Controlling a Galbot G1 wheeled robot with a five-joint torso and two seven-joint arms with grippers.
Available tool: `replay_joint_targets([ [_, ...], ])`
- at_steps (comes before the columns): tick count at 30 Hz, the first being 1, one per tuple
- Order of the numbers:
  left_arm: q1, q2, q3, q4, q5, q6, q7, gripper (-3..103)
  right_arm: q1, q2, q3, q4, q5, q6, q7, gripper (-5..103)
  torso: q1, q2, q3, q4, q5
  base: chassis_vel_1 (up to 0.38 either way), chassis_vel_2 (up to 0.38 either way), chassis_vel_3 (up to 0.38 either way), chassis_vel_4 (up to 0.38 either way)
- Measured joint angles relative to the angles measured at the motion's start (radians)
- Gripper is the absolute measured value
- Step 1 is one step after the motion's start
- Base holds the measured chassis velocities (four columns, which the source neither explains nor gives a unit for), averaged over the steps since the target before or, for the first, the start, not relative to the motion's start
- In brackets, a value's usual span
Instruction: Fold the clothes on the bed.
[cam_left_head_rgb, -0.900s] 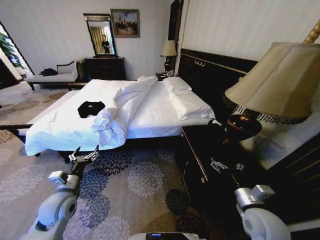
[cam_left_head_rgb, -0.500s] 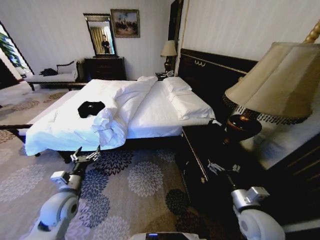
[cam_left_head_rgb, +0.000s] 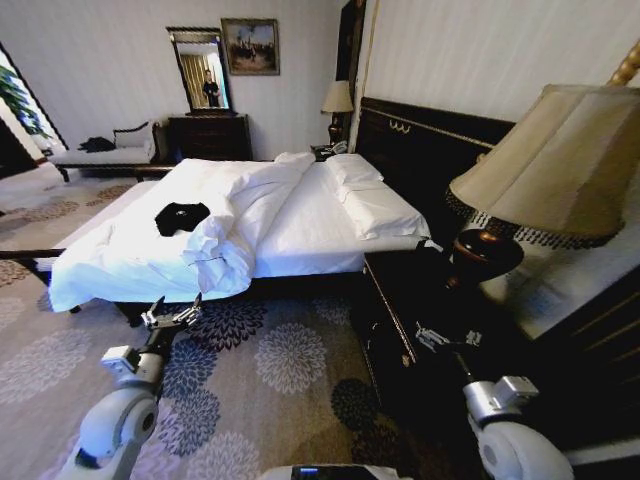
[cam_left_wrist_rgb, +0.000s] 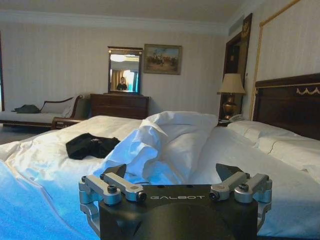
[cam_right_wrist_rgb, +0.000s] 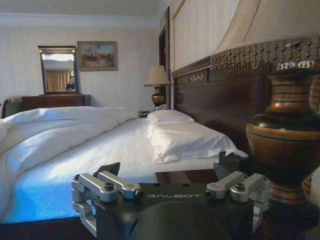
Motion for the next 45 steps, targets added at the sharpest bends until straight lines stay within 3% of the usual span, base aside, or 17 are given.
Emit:
replay_joint_targets([
  [45, -0.004, -0.005, 0.061, 0.002, 0.039, 0.000, -0.008, 100, -0.022, 0.012, 0.004, -0.009, -0.008, 0.009, -0.017, 100, 0.000, 0.000, 0.000, 0.0000, 0.0000, -0.056, 0.053, 0.055, -0.060],
])
